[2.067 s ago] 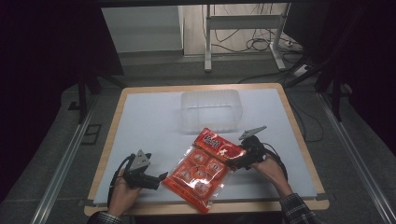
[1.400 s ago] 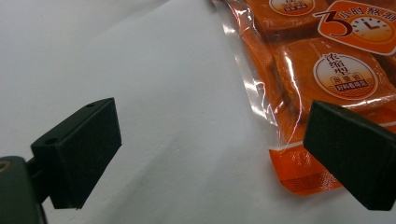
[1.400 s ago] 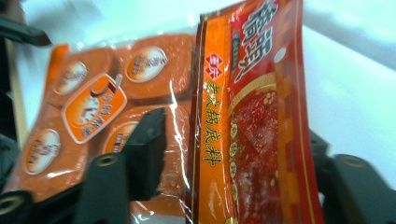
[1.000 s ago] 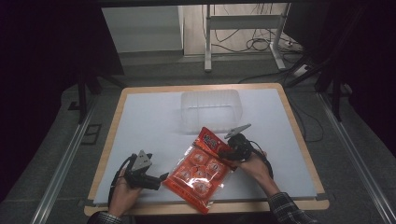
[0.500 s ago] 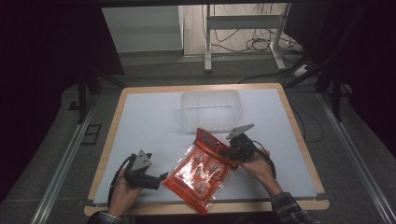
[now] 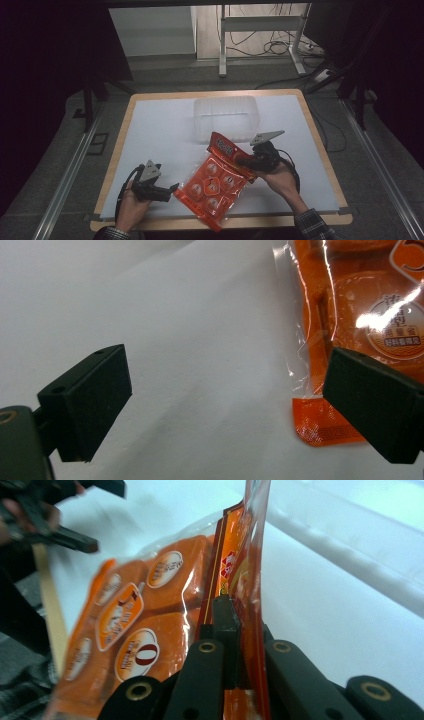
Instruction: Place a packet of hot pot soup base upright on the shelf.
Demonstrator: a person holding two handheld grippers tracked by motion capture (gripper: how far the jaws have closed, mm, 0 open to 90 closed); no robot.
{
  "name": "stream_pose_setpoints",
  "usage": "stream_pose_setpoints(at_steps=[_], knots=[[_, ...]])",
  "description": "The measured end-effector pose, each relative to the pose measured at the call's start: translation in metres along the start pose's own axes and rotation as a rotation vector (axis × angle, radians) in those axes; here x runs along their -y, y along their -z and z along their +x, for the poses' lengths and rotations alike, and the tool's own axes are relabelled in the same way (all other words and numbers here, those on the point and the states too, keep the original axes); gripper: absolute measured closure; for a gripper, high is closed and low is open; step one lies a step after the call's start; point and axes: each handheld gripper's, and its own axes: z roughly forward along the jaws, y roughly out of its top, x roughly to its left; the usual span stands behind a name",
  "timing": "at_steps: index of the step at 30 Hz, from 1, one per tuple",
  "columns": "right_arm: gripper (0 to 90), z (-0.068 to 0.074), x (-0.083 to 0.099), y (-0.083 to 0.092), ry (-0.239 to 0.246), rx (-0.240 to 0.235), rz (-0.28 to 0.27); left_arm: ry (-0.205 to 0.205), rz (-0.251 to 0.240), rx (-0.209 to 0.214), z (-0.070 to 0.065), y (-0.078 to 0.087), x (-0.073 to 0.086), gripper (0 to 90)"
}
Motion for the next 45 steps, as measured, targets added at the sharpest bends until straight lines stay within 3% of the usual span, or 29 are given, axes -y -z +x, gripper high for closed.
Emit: stream_pose_setpoints(at_steps=[7, 16, 30, 36, 40, 45], knots=[[89.0, 0.01, -0.012, 0.019, -0.023, -0.069, -0.039, -0.005, 0.005, -0.004, -0.001, 0.0, 0.0, 5.3], [89.1, 0.017, -0.03, 0.035, -0.027, -0.072, -0.052, -0.01, 0.006, -0.007, -0.001, 0.0, 0.0, 5.5], [89.2, 0.029, -0.065, 0.073, -0.019, -0.144, -0.115, -0.014, -0.001, -0.009, -0.001, 0.0, -0.001, 5.6], [89.3, 0.03, -0.075, 0.082, -0.002, -0.127, -0.135, -0.014, -0.002, -0.008, -0.001, 0.0, -0.001, 5.6], [89.3, 0.022, -0.083, 0.089, -0.002, -0.066, -0.144, -0.016, 0.001, -0.007, -0.001, 0.0, -0.001, 5.6], [89.3, 0.013, -0.089, 0.094, -0.013, -0.034, -0.155, -0.012, 0.002, -0.004, -0.001, -0.001, -0.001, 5.6]])
